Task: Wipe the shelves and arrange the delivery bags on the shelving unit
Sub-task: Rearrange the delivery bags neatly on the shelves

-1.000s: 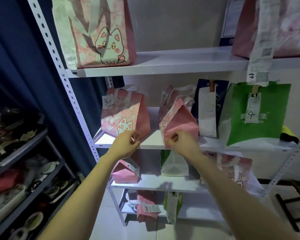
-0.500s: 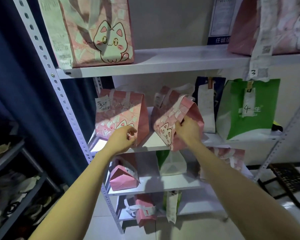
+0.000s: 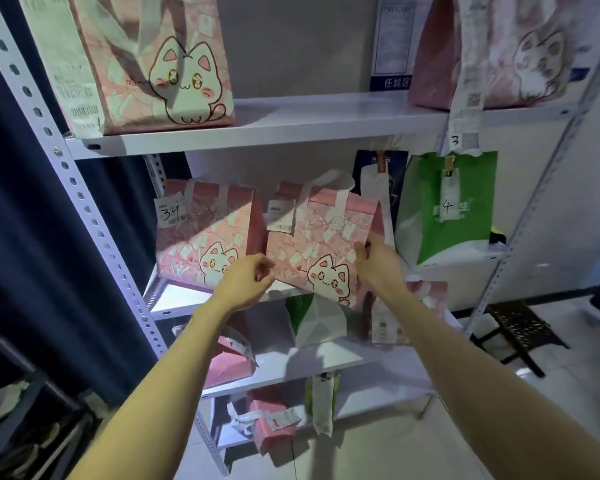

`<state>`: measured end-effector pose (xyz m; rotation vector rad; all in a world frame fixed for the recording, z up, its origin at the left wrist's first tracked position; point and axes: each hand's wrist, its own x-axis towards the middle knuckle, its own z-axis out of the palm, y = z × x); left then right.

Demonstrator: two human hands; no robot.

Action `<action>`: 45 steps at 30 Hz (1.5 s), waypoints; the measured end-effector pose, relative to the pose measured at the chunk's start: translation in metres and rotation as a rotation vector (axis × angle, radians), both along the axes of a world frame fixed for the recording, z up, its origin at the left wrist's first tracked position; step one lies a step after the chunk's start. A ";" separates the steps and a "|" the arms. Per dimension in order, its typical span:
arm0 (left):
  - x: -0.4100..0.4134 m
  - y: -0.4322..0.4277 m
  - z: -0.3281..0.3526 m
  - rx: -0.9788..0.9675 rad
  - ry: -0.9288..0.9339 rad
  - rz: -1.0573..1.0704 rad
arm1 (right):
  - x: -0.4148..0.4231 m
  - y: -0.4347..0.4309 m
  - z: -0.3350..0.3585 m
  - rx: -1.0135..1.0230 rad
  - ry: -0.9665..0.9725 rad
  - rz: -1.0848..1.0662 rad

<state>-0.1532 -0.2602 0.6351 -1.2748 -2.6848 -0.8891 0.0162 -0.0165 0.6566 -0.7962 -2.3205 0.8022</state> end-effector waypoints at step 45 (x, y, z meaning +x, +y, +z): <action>0.193 -0.129 -0.140 -0.267 -0.397 0.406 | 0.122 -0.073 -0.197 -0.119 -0.609 0.596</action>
